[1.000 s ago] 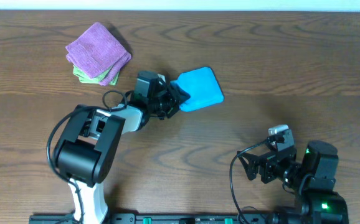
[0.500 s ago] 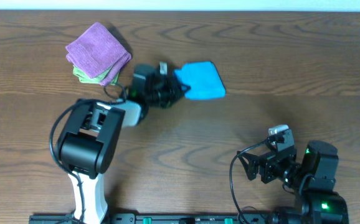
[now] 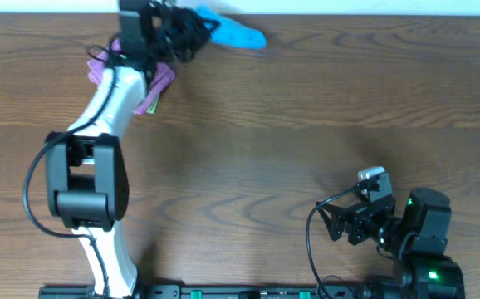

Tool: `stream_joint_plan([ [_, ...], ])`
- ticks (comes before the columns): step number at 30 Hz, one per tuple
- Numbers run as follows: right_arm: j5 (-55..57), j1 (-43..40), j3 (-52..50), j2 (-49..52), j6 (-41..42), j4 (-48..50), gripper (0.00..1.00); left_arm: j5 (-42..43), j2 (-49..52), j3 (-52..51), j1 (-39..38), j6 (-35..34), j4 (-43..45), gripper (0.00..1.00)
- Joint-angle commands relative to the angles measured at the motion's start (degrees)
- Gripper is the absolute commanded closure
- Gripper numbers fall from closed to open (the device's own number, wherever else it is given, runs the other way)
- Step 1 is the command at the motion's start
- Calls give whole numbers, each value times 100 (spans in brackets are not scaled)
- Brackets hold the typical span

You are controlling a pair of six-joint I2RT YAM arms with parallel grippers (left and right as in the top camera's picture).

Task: Fold the cloth
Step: 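Lift the blue cloth with the left gripper onto the pink cloth stack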

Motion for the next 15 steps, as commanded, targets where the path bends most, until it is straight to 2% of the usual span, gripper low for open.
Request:
stream_joint_plan([
  [1, -22, 57, -15, -28, -83, 11, 1, 85, 13, 577, 339, 540, -393, 94],
  [6, -22, 57, -15, -28, -83, 11, 1, 133, 13, 984, 817, 1069, -1202, 94],
  [15, -22, 57, -15, -28, -83, 9, 1, 365, 13, 1016, 1425, 1773, -1943, 94],
])
